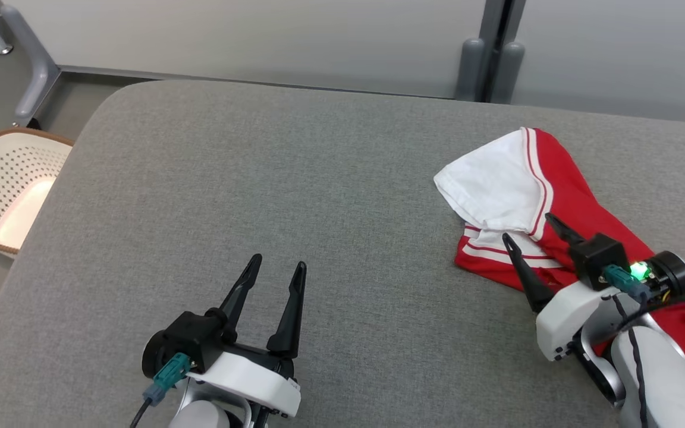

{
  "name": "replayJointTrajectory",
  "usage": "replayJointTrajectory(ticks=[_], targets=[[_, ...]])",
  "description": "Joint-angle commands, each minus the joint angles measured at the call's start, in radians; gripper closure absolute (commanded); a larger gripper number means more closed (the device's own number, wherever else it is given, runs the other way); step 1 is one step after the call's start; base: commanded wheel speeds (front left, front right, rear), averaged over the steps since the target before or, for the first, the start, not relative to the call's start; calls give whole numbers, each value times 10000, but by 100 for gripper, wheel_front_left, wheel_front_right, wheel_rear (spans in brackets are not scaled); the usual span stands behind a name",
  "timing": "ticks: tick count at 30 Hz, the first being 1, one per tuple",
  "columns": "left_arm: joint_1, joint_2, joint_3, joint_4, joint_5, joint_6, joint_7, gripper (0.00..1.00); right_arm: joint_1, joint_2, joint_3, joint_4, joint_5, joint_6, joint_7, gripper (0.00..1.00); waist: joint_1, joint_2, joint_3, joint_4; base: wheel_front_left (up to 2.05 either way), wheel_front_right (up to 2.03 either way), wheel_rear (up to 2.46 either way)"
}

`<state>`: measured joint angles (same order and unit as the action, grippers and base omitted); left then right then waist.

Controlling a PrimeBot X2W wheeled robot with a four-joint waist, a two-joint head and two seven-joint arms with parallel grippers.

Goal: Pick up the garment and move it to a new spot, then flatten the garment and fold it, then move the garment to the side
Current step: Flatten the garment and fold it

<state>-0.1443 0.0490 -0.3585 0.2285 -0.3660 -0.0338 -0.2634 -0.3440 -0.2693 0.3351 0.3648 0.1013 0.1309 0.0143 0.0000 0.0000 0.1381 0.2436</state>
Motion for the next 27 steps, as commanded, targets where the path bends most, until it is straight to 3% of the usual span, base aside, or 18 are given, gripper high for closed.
replayJointTrajectory(ticks=[1, 11, 12, 13, 14, 22, 27], targets=[[-167, 33, -30, -15, -68, 68, -13, 0, -237, -132, 89, 205, -62, -2, 112, 0, 0, 0, 263, 295, 0, 0, 0], [-397, 34, -434, -69, -373, 214, -13, 0, -1388, -832, 573, 1890, 50, -2, 414, 0, 0, 0, 882, 1082, 0, 0, 0], [-410, 33, -457, -79, -395, 238, -13, 0, -1446, -859, 572, 1994, 73, -2, 391, 20, 0, 0, 903, 1111, 0, 0, 0], [-413, 33, -480, -85, -405, 249, -13, 0, -1509, -876, 548, 2096, 101, -2, 361, 71, 0, 0, 920, 1133, 0, 0, 0], [-418, 34, -494, -88, -419, 262, -13, 0, -1571, -889, 507, 2182, 110, -2, 327, 100, 0, 0, 935, 1148, 0, 0, 0], [-523, 34, -556, -14, -508, 346, -13, 0, -1903, -565, 332, 2276, 287, -2, -208, 100, 0, 0, 848, 1067, 0, 0, 0], [-462, 36, -517, 56, -496, 336, -13, 0, -2050, -87, 851, 1775, 847, 0, -383, 100, 0, 0, 587, 937, 0, 0, 0]])
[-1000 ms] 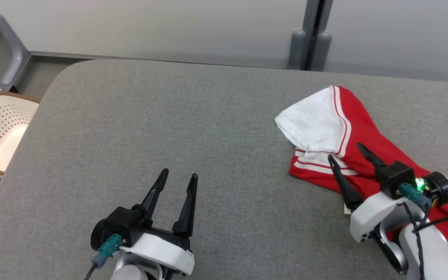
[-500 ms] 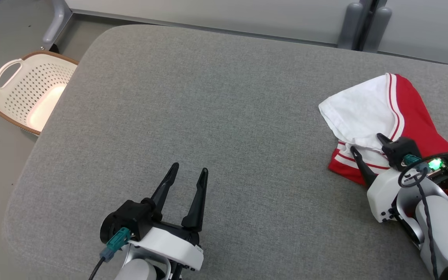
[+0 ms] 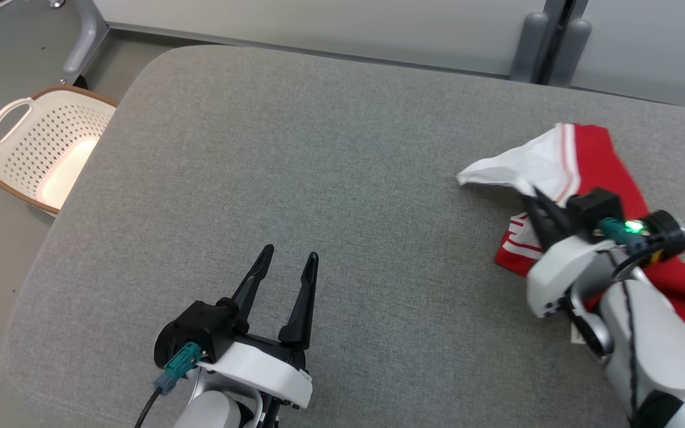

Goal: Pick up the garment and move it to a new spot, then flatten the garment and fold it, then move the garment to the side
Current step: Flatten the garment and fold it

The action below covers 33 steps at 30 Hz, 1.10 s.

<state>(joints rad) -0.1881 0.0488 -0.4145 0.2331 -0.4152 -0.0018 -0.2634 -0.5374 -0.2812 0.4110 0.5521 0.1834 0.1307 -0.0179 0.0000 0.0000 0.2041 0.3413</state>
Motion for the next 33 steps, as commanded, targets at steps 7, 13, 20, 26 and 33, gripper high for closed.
replayJointTrajectory(ticks=[7, 13, 20, 26, 33], targets=[[162, 37, 20, 79, -47, -18, -13, 0, -563, 417, 2011, -1685, 1587, 2, -271, 100, 0, 0, -482, 43, 0, 0, 0], [351, 34, 68, 57, -59, 6, -13, 0, -1038, 241, 2761, -2987, 3007, 0, -334, 100, 0, 0, -535, 203, 0, 0, 0], [195, 34, 10, -107, -165, 15, -13, 0, -1860, -473, 1341, -2817, 4204, 0, 97, 100, 0, 0, -35, 464, 0, 0, 0], [-74, 39, -228, -187, -330, 34, -13, 0, -2788, -1805, 98, -1408, 4316, 3, 613, 100, 0, 0, 545, 696, 0, 0, 0], [-325, 37, -461, -184, -455, 107, -13, 0, -3631, -2941, -1561, 1576, 3138, 2, 967, 100, 0, 0, 877, 778, 0, 0, 0]])
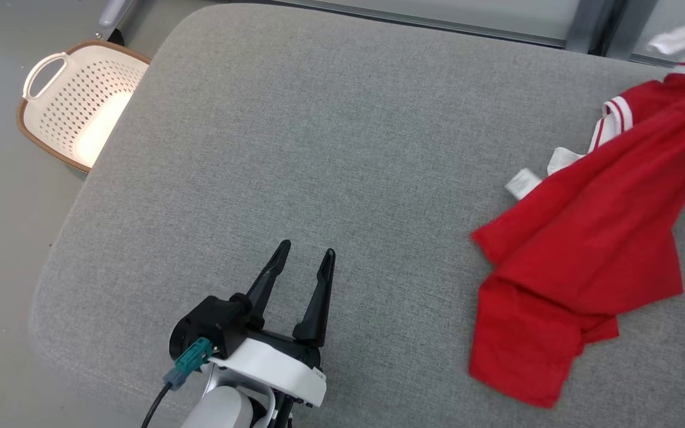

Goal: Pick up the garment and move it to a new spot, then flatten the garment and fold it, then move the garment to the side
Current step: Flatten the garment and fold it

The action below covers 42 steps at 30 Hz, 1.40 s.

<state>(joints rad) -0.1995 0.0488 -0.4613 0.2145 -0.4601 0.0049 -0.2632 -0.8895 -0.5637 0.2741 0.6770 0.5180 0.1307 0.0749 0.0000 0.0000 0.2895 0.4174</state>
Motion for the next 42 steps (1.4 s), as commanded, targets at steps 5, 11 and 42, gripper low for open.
replayJointTrajectory(ticks=[5, 11, 42], targets=[[-350, 33, -83, 44, 18, 75, -15, 0, -553, -512, -1870, 2966, -2241, 2, -267, 0, 0, 0, 90, -84, 0, 0, 0], [-384, 37, 90, 164, 162, 46, -15, 0, -921, 168, -3229, 4309, -4064, -1, -876, 0, 0, 0, -93, -500, 0, 0, 0], [814, 41, 1848, 291, 742, -415, -15, 0, 5367, 3592, -518, -1935, -2461, 2, -2775, 0, 0, 0, -2246, -2785, 0, 0, 0]])
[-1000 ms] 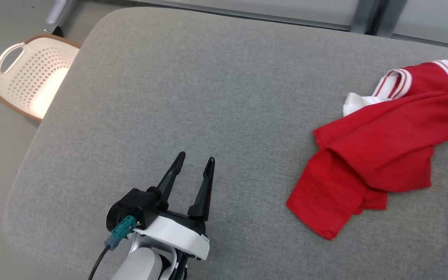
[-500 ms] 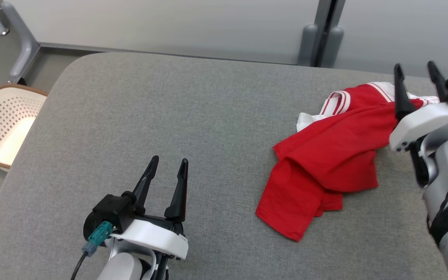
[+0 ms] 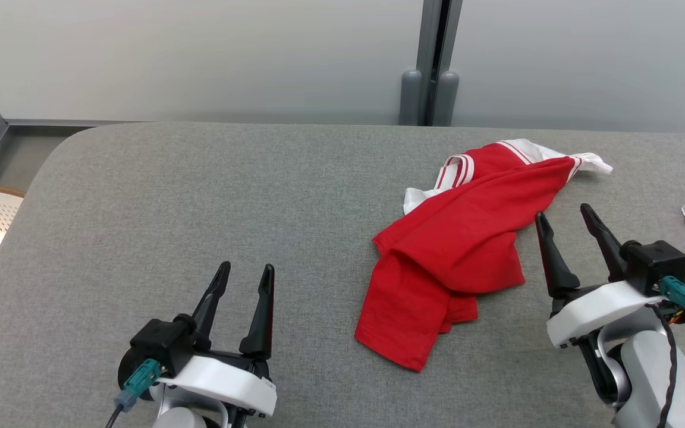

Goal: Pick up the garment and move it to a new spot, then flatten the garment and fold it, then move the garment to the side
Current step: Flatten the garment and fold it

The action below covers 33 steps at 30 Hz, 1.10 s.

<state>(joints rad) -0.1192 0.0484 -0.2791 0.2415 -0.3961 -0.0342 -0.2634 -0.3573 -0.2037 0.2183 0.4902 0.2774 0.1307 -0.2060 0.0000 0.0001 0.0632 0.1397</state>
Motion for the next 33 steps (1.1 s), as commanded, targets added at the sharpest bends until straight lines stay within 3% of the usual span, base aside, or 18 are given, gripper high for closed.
replayJointTrajectory(ticks=[1, 4, 12, 20, 33], targets=[[-30, 44, 3, 29, 107, -35, -13, 0, 111, -8, 69, -248, -115, 2, 131, 0, 0, -1, 29, -8, 0, 0, 0], [-132, 43, -110, 51, 66, -47, -13, 0, 201, -56, 346, -766, -367, 2, 442, 0, 0, -1, 63, 64, 0, 0, 0], [-36, 41, -392, 213, -96, -39, -13, 0, -241, -743, 2430, -1282, -1171, 0, 1774, 0, 0, -1, 103, 627, 0, 0, 0], [-138, 43, -689, 229, -375, 69, -13, 0, -1449, -1773, 4769, -392, -1604, 0, 3111, 0, 0, -1, 242, 1466, 0, 0, 0], [-369, 43, -1078, 43, -1009, 254, -13, 0, -3379, -2598, 7169, 1129, -1634, -1, 3854, 0, 0, -1, 653, 2307, 0, 0, 0]])
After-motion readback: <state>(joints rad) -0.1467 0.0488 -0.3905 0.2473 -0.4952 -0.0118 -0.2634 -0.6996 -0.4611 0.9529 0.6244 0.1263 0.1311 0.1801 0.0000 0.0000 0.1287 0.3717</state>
